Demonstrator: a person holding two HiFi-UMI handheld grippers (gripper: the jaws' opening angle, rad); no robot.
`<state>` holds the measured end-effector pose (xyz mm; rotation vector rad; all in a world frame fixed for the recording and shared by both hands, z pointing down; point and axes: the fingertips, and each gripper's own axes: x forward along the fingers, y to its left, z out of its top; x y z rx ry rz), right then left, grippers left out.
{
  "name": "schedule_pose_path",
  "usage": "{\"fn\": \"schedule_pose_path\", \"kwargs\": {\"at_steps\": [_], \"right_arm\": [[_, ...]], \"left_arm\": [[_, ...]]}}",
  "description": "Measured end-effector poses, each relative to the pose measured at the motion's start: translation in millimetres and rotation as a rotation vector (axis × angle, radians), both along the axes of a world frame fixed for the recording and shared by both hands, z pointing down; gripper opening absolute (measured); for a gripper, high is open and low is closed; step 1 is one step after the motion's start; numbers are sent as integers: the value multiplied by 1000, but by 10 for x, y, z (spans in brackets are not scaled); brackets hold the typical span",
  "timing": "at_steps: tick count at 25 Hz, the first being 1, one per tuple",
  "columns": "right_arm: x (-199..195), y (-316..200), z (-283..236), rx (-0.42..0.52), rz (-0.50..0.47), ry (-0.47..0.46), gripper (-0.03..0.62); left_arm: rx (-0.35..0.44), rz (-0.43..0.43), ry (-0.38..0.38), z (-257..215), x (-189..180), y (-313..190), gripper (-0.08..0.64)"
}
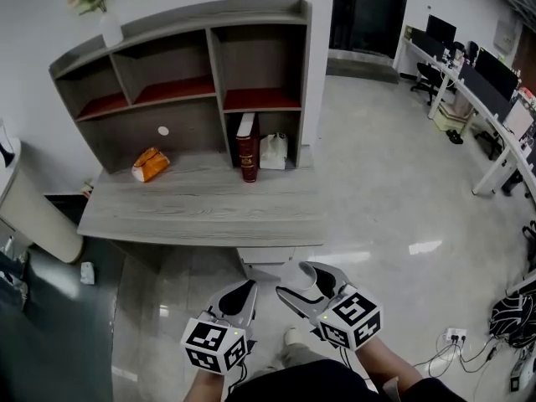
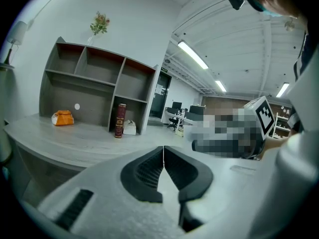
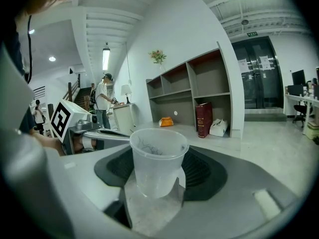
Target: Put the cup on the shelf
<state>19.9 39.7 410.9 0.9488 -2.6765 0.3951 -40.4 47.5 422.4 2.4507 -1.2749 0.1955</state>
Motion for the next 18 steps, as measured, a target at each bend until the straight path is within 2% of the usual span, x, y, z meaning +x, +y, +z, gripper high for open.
{"fn": "schedule_pose_path", "kwargs": {"at_steps": [13, 18], "right_arm": [[240, -729, -105, 46, -111, 7, 287], [318, -962, -150, 53, -116, -3, 287]], "left_arm": [[30, -90, -39, -50, 270, -739, 5], [26, -95, -56, -48, 349, -914, 6]]}}
